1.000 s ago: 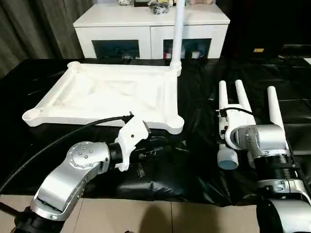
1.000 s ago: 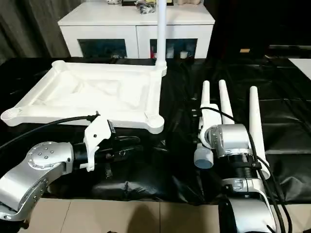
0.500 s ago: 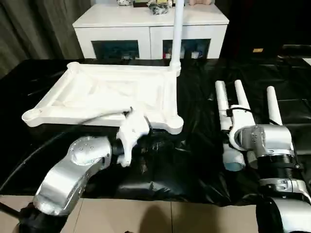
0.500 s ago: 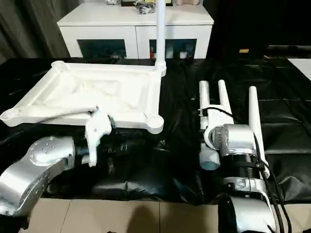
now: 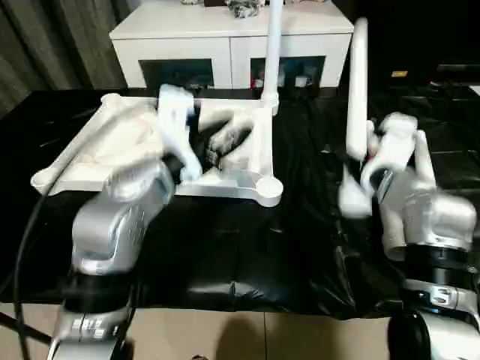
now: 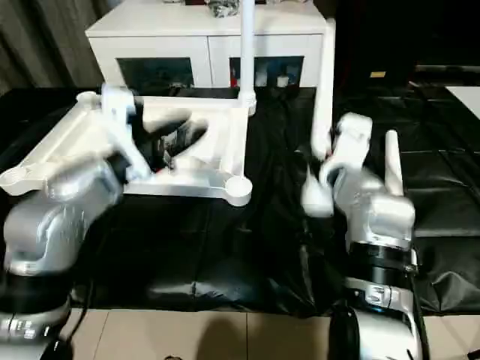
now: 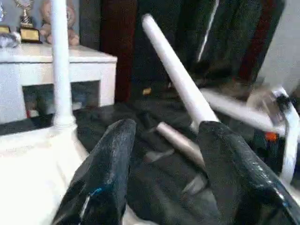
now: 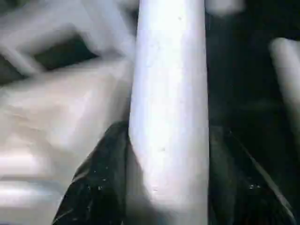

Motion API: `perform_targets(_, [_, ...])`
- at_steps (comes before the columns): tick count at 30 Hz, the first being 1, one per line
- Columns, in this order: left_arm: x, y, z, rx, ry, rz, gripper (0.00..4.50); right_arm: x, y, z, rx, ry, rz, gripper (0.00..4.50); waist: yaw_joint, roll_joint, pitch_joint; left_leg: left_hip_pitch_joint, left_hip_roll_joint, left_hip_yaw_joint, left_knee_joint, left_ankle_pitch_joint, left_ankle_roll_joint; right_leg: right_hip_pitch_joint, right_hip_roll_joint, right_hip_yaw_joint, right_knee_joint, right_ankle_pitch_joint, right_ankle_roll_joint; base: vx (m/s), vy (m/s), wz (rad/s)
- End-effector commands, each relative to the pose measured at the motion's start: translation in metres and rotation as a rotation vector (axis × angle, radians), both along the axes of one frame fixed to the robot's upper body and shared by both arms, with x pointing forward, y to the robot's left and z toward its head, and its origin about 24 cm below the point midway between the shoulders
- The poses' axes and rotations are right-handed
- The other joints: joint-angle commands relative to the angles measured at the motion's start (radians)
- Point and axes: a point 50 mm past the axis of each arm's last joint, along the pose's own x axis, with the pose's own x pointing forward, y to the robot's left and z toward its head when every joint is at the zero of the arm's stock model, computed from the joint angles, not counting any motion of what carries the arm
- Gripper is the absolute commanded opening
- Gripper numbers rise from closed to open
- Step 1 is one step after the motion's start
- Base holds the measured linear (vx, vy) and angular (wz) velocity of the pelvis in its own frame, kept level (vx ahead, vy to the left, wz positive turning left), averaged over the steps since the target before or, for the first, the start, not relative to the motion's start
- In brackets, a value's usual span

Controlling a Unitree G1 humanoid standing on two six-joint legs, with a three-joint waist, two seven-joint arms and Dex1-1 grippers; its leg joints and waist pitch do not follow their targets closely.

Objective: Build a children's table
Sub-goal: Pick table leg

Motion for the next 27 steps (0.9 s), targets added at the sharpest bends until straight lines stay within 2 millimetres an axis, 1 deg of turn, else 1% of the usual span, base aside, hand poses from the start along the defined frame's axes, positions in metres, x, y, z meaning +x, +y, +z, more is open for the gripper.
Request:
perform_targets(1, [0.005, -0.003, 0.007, -0.083, 0.046, -0.001, 2.91, -0.009, 0.017, 0.015, 0.067, -0.12, 0.188, 1.84, 0.008, -0.011, -0.071, 0.02, 0.095, -0.042, -0.057, -0.049, 0.086, 0.05, -0.102, 0.056, -0.066, 0.113, -0.263, 0.0, 0.0, 0.0])
perform_targets(2, [0.005, -0.003, 0.008, -0.086, 0.048, -0.002, 3.05, -0.009, 0.017, 0.015, 0.066, -0.123, 0.195, 1.84, 0.008, -0.011, -0.071, 0.02, 0.095, -0.042, -0.057, -0.049, 0.086, 0.05, -0.102, 0.056, -0.066, 0.113, -0.263, 0.0, 0.0, 0.0])
perform_targets(3, [0.007, -0.008, 0.013, -0.153, 0.075, -0.033, 3.2, -0.019, 0.028, 0.016, 0.027, -0.18, 0.349, 1.84, 0.015, -0.013, -0.07, 0.02, 0.094, -0.039, -0.052, -0.056, 0.094, 0.051, -0.103, 0.056, -0.068, 0.118, -0.267, 0.0, 0.0, 0.0])
perform_targets(4, [0.008, -0.011, 0.016, -0.183, 0.091, -0.057, 3.28, -0.024, 0.033, 0.016, 0.025, -0.195, 0.417, 1.84, 0.024, -0.016, -0.069, 0.021, 0.096, -0.039, -0.05, -0.064, 0.094, 0.053, -0.108, 0.058, -0.071, 0.11, -0.264, 0.0, 0.0, 0.0])
perform_targets(5, [0.008, -0.013, 0.017, -0.196, 0.106, -0.073, 3.32, -0.027, 0.035, 0.017, 0.032, -0.204, 0.459, 1.83, 0.025, -0.015, -0.07, 0.019, 0.096, -0.041, -0.05, -0.059, 0.095, 0.053, -0.108, 0.057, -0.068, 0.11, -0.267, 0.0, 0.0, 0.0])
perform_targets(6, [0.008, -0.015, 0.019, -0.199, 0.111, -0.089, 3.34, -0.029, 0.037, 0.018, 0.041, -0.216, 0.491, 1.83, 0.025, -0.018, -0.068, 0.018, 0.095, -0.042, -0.051, -0.064, 0.098, 0.05, -0.108, 0.056, -0.071, 0.085, -0.265, 0.0, 0.0, 0.0])
perform_targets(7, [0.008, -0.015, 0.019, -0.199, 0.111, -0.089, 3.34, -0.029, 0.037, 0.018, 0.041, -0.216, 0.491, 1.83, 0.026, -0.017, -0.067, 0.019, 0.098, -0.043, -0.053, -0.068, 0.094, 0.047, -0.108, 0.056, -0.073, 0.056, -0.262, 0.0, 0.0, 0.0])
perform_targets(8, [0.008, -0.017, 0.019, -0.2, 0.119, -0.102, 3.57, -0.03, 0.038, 0.019, 0.049, -0.222, 0.514, 1.83, 0.025, -0.018, -0.066, 0.019, 0.098, -0.042, -0.055, -0.072, 0.091, 0.046, -0.105, 0.056, -0.074, 0.042, -0.261, 0.0, 0.0, 0.0])
perform_targets(9, [0.007, -0.02, 0.021, -0.212, 0.132, -0.126, 3.7, -0.034, 0.043, 0.022, 0.052, -0.237, 0.559, 1.83, 0.027, -0.014, -0.066, 0.021, 0.099, -0.043, -0.055, -0.075, 0.083, 0.045, -0.104, 0.056, -0.074, 0.026, -0.256, 0.0, 0.0, 0.0])
perform_targets(11, [0.006, -0.023, 0.023, -0.235, 0.149, -0.146, 3.75, -0.038, 0.047, 0.022, 0.05, -0.241, 0.599, 1.83, 0.027, -0.012, -0.066, 0.022, 0.099, -0.044, -0.056, -0.082, 0.078, 0.045, -0.104, 0.057, -0.075, 0.022, -0.252, 0.0, 0.0, 0.0])
perform_targets(12, [0.006, -0.023, 0.023, -0.235, 0.149, -0.146, 3.79, -0.038, 0.047, 0.022, 0.05, -0.241, 0.599, 1.83, 0.028, -0.014, -0.067, 0.021, 0.1, -0.045, -0.056, -0.079, 0.076, 0.045, -0.107, 0.058, -0.076, 0.028, -0.252, 0.0, 0.0, 0.0])
perform_targets(13, [0.006, -0.025, 0.023, -0.223, 0.157, -0.153, 3.89, -0.041, 0.05, 0.022, 0.034, -0.246, 0.634, 1.83, 0.029, -0.011, -0.066, 0.021, 0.098, -0.044, -0.056, -0.085, 0.073, 0.044, -0.107, 0.058, -0.077, 0.023, -0.252, 0.0, 0.0, 0.0])
perform_targets(14, [0.006, -0.025, 0.023, -0.222, 0.158, -0.152, 4.02, -0.042, 0.05, 0.022, 0.034, -0.246, 0.635, 1.83, 0.029, -0.011, -0.066, 0.021, 0.098, -0.044, -0.056, -0.085, 0.073, 0.044, -0.107, 0.058, -0.077, 0.023, -0.252, 0.0, 0.0, 0.0])
perform_targets(15, [0.008, -0.028, 0.021, -0.204, 0.178, -0.149, 4.12, -0.045, 0.053, 0.021, 0.019, -0.251, 0.667, 1.83, 0.031, -0.009, -0.066, 0.022, 0.099, -0.045, -0.057, -0.097, 0.063, 0.045, -0.106, 0.059, -0.081, 0.015, -0.242, 0.0, 0.0, 0.0])
perform_targets(16, [0.008, -0.029, 0.02, -0.201, 0.186, -0.149, 4.15, -0.046, 0.054, 0.02, 0.014, -0.253, 0.678, 1.83, 0.032, -0.01, -0.065, 0.022, 0.099, -0.046, -0.058, -0.098, 0.062, 0.046, -0.106, 0.059, -0.081, 0.015, -0.24, 0.0, 0.0, 0.0])
perform_targets(17, [0.01, -0.029, 0.019, -0.197, 0.192, -0.139, 4.15, -0.048, 0.055, 0.019, 0.002, -0.254, 0.692, 1.83, 0.033, -0.007, -0.066, 0.022, 0.098, -0.047, -0.058, -0.097, 0.058, 0.046, -0.107, 0.059, -0.079, 0.019, -0.238, 0.0, 0.0, 0.0])
perform_targets(18, [0.011, -0.029, 0.019, -0.193, 0.192, -0.131, 4.34, -0.049, 0.056, 0.019, -0.005, -0.254, 0.702, 1.83, 0.032, -0.009, -0.066, 0.02, 0.098, -0.047, -0.058, -0.096, 0.056, 0.047, -0.106, 0.059, -0.08, 0.023, -0.236, 0.0, 0.0, 0.0])
perform_targets(19, [0.011, -0.029, 0.019, -0.198, 0.193, -0.131, 4.44, -0.05, 0.058, 0.017, -0.019, -0.249, 0.711, 1.83, 0.032, -0.009, -0.066, 0.02, 0.098, -0.047, -0.058, -0.1, 0.055, 0.047, -0.106, 0.059, -0.08, 0.022, -0.235, 0.0, 0.0, 0.0])
perform_targets(21, [0.011, -0.03, 0.021, -0.21, 0.193, -0.137, 4.5, -0.052, 0.06, 0.015, -0.038, -0.242, 0.726, 1.83, 0.033, -0.011, -0.067, 0.019, 0.098, -0.047, -0.058, -0.094, 0.056, 0.049, -0.107, 0.059, -0.08, 0.028, -0.233, 0.0, 0.0, 0.0])
perform_targets(22, [0.01, -0.03, 0.022, -0.216, 0.191, -0.145, 4.5, -0.052, 0.061, 0.014, -0.04, -0.239, 0.728, 1.83, 0.033, -0.016, -0.067, 0.02, 0.1, -0.048, -0.058, -0.089, 0.059, 0.048, -0.108, 0.059, -0.08, 0.036, -0.235, 0.0, 0.0, 0.0])
perform_targets(23, [0.009, -0.03, 0.023, -0.219, 0.189, -0.152, 4.5, -0.052, 0.061, 0.013, -0.041, -0.237, 0.73, 1.83, 0.034, -0.014, -0.067, 0.02, 0.1, -0.048, -0.058, -0.087, 0.059, 0.047, -0.108, 0.058, -0.077, 0.037, -0.238, 0.0, 0.0, 0.0])
perform_targets(24, [0.009, -0.03, 0.024, -0.22, 0.188, -0.155, 4.5, -0.052, 0.062, 0.013, -0.04, -0.236, 0.731, 1.83, 0.034, -0.017, -0.067, 0.02, 0.099, -0.047, -0.058, -0.086, 0.061, 0.047, -0.108, 0.058, -0.078, 0.036, -0.24, 0.0, 0.0, 0.0])
perform_targets(25, [0.009, -0.03, 0.024, -0.221, 0.188, -0.154, 4.5, -0.053, 0.062, 0.012, -0.045, -0.234, 0.735, 1.83, 0.034, -0.017, -0.067, 0.019, 0.099, -0.046, -0.057, -0.087, 0.062, 0.046, -0.109, 0.059, -0.079, 0.031, -0.243, 0.0, 0.0, 0.0])
perform_targets(26, [0.008, -0.028, 0.024, -0.23, 0.192, -0.151, 4.32, -0.053, 0.063, 0.011, -0.054, -0.229, 0.742, 1.83, 0.035, -0.014, -0.065, 0.019, 0.098, -0.046, -0.057, -0.088, 0.062, 0.046, -0.109, 0.059, -0.079, 0.02, -0.242, 0.0, 0.0, 0.0])
perform_targets(27, [0.008, -0.027, 0.024, -0.234, 0.194, -0.152, 4.22, -0.053, 0.064, 0.01, -0.056, -0.227, 0.746, 1.83, 0.034, -0.014, -0.064, 0.019, 0.099, -0.046, -0.058, -0.097, 0.059, 0.046, -0.109, 0.059, -0.082, 0.004, -0.239, 0.0, 0.0, 0.0])
